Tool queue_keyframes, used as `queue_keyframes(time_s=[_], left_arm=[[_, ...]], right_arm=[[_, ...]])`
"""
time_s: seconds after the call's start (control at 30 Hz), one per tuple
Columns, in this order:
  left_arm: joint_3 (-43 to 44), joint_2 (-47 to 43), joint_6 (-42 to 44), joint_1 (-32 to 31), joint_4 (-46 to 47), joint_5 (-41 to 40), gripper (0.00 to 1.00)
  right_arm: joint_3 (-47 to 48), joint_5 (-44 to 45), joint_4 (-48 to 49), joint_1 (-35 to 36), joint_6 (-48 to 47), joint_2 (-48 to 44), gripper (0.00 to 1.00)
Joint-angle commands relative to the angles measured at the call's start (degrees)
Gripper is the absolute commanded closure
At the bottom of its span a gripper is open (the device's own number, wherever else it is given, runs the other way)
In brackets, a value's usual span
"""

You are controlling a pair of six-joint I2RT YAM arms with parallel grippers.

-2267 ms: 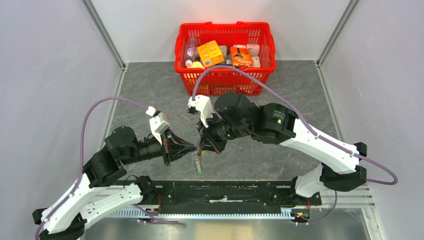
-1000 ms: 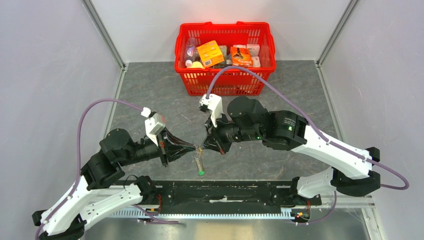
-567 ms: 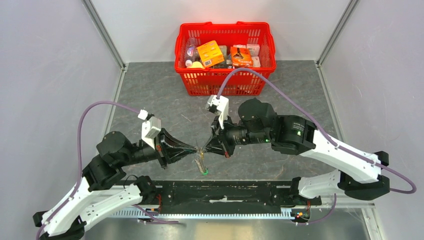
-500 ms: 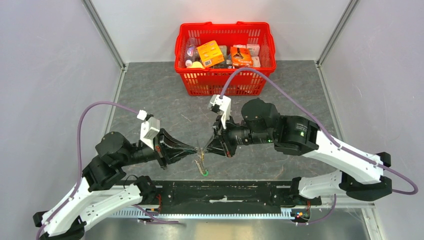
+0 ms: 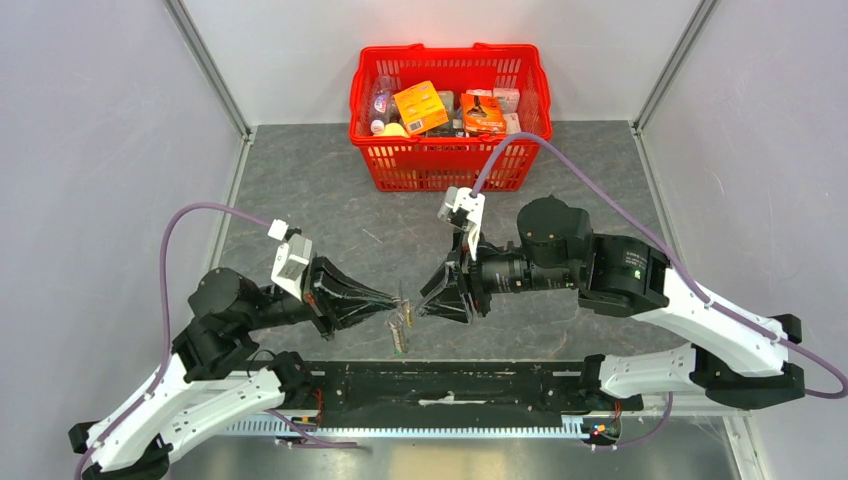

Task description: Put the keys on the keyring

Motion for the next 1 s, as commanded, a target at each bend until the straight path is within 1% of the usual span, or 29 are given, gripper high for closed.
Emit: queue_keyframes(time_s=[0.0,0.17,0.3,0.47,0.67,0.97], left_arm=[[-1.2,-0.2,-4.3,0.0,8.6,2.6,0.98],[-1.9,0.5,-8.0,0.1,13.5,4.3,0.98],[-2.3,0.6,-10.2,0.0,15.4,4.8,0.98],[-2.9,0.5,-11.8,0.0,17.0,4.5,0.98],[-4.7,0.0,-13.7,0.1,20.3,4.2,0.98],[-5.0,-0.6,-14.1,0.0,21.4,3.2,0.98]], right_arm=[[2.5,-3.5,2.7,-0.3,-3.6,0.0,0.54],[8.9,-5.5,-2.3,-0.2,-10.0,2.9,0.52],[13.6,-8.7,-5.6,-0.2,-13.8,5.4,0.50],[18.7,-11.3,-9.4,-0.2,-16.6,8.7,0.50],[19.3,-11.0,-8.9,-0.2,-17.4,9.7,0.51],[19.2,-12.1,-8.6,-0.2,-17.2,10.6,0.61]])
